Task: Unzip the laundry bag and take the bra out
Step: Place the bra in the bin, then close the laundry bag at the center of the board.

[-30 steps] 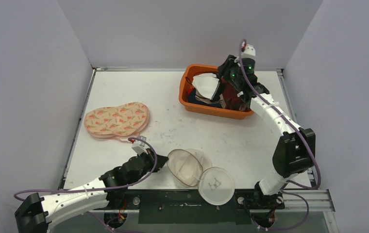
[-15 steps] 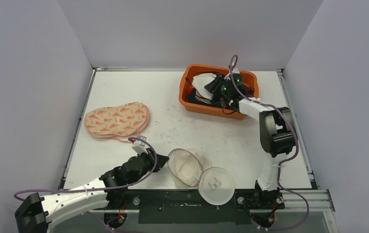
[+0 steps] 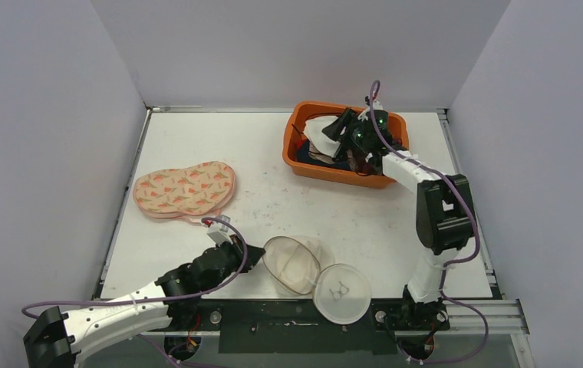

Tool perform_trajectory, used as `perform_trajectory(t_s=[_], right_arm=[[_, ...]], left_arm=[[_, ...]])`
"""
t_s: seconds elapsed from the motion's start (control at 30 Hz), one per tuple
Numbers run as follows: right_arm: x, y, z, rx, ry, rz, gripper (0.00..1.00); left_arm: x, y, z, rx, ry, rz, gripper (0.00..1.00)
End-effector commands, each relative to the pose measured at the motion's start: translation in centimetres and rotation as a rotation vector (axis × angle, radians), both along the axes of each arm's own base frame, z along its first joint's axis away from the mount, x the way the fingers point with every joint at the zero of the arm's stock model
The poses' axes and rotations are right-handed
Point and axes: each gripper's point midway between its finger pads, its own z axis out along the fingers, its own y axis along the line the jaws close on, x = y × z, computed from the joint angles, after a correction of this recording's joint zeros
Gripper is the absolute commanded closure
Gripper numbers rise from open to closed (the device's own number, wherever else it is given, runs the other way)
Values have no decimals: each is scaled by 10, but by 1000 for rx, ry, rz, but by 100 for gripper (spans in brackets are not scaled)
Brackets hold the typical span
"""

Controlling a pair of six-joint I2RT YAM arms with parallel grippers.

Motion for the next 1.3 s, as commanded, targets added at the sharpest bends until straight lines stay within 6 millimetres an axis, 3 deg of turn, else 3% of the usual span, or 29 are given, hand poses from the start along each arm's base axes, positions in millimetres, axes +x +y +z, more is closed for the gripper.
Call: perform_trajectory(t_s=[0.0, 0.07, 0.17, 0.27, 0.3, 0.37, 0.4, 0.47, 0.57, 0.63, 0.7, 0.77, 0.93, 1.17, 1.27], right_arm=[[-25, 7, 147, 29, -301, 36, 38], [-56, 5, 178, -28, -359, 31, 35], [-108, -6, 182, -86, -374, -17, 32], [-162, -14, 158, -136, -314, -7, 31], [-179, -16, 139, -165, -275, 4, 31], [-211, -19, 117, -186, -231, 49, 30], [-226, -21, 106, -192, -209, 74, 29], [-252, -25, 87, -203, -183, 122, 27], [-282, -35, 72, -214, -168, 164, 26], [-298, -38, 70, -211, -175, 198, 26], [-312, -41, 69, -203, -182, 222, 25], [-323, -41, 66, -193, -181, 252, 25], [-340, -35, 65, -129, -184, 307, 25], [-351, -32, 68, -107, -180, 347, 25], [-355, -33, 71, -98, -195, 350, 25]], left_arm=[[10, 0, 29, -48, -42, 41, 100], [11, 1, 33, -51, -49, 51, 100], [13, 4, 35, -60, -48, 76, 100], [14, 5, 38, -72, -43, 92, 98], [14, 5, 42, -77, -49, 88, 94], [12, 8, 40, -30, -46, 75, 79], [11, 9, 41, -1, -52, 63, 61], [11, 11, 47, 61, -81, 33, 41], [11, 13, 65, 172, -146, -25, 16], [11, 12, 77, 260, -200, -91, 5], [11, 8, 86, 354, -256, -174, 0], [14, 2, 88, 429, -276, -231, 4], [24, -7, 69, 685, -199, -350, 0], [31, -14, 63, 781, -202, -529, 2], [36, -19, 49, 821, -186, -594, 1]])
